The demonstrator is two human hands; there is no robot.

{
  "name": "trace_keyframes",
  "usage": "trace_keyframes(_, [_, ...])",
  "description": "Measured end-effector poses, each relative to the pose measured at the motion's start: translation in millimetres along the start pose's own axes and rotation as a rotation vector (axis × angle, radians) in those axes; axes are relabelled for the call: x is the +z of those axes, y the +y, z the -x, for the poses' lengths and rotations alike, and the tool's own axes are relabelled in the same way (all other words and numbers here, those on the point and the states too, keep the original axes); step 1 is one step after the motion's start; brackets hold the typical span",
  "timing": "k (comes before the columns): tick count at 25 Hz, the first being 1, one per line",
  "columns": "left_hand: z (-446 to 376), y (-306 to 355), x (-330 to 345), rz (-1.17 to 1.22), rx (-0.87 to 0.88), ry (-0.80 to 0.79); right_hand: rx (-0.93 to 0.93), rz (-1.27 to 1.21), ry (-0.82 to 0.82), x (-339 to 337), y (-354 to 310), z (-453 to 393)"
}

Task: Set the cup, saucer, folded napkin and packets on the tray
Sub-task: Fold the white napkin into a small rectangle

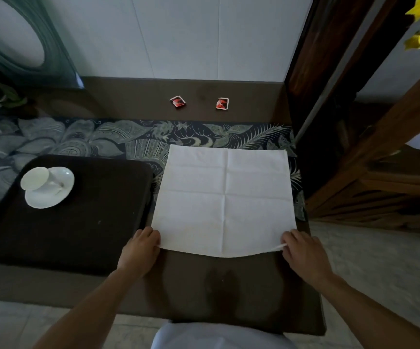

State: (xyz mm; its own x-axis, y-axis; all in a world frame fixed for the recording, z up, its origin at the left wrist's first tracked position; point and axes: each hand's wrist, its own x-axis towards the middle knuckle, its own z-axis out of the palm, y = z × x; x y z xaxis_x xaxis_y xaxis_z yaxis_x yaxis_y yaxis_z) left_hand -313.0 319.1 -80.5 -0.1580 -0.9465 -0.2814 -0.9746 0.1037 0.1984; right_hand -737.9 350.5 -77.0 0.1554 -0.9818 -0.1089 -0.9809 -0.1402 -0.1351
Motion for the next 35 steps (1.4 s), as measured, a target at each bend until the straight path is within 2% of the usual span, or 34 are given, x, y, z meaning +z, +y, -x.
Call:
trace_keyframes(2, [-0.7, -2.1, -0.8, 0.024, -0.004, 0.014, 0.010, -0.040, -0.014, 0.3, 7.8, -6.3])
trace_keyframes(5, [-7.0, -9.5, -7.6, 0.025, 0.003, -0.031, 0.124, -0.185, -0.027, -0.6, 18.5, -21.0])
trace_keyframes(7, [-16.7, -20.1, -14.5, -0.049, 0.076, -0.082, 0.164, -0.286, -0.019, -1.6, 25.6, -34.2])
trace_keyframes(9, [-26.4, -25.5, -21.6, -0.003, 0.120, -0.048, 0.234, -0.374, -0.030, -6.9, 30.4, -44.2])
trace_keyframes(11, [-44.6, -29.2, -30.8, 0.249, 0.035, -0.005, 0.338, -0.502, -0.054, -13.0, 36.4, -61.5])
trace_keyframes(16, [-118.9, -35.4, -63.2, 0.936, -0.250, -0.097, 0.461, -0.803, -0.009, -39.4, 50.4, -119.5])
trace_keyframes(21, [-189.5, -24.5, -82.5, 1.287, -0.347, -0.053, 0.594, -0.986, 0.076, -51.1, 63.5, -182.0])
trace_keyframes(23, [-215.4, -20.7, -81.1, 1.251, -0.369, -0.025, 0.630, -1.019, 0.111, -49.8, 69.7, -209.0])
trace_keyframes(27, [-259.4, -13.8, -75.6, 0.991, -0.329, 0.116, 0.673, -1.006, 0.153, -37.8, 75.3, -251.1])
trace_keyframes(30, [-281.8, -8.6, -70.9, 0.897, -0.315, 0.192, 0.693, -0.896, 0.153, -25.0, 81.6, -270.5])
trace_keyframes(35, [-300.2, -12.9, -62.7, 0.698, -0.352, 0.210, 0.688, -0.700, 0.157, -13.3, 88.4, -286.8])
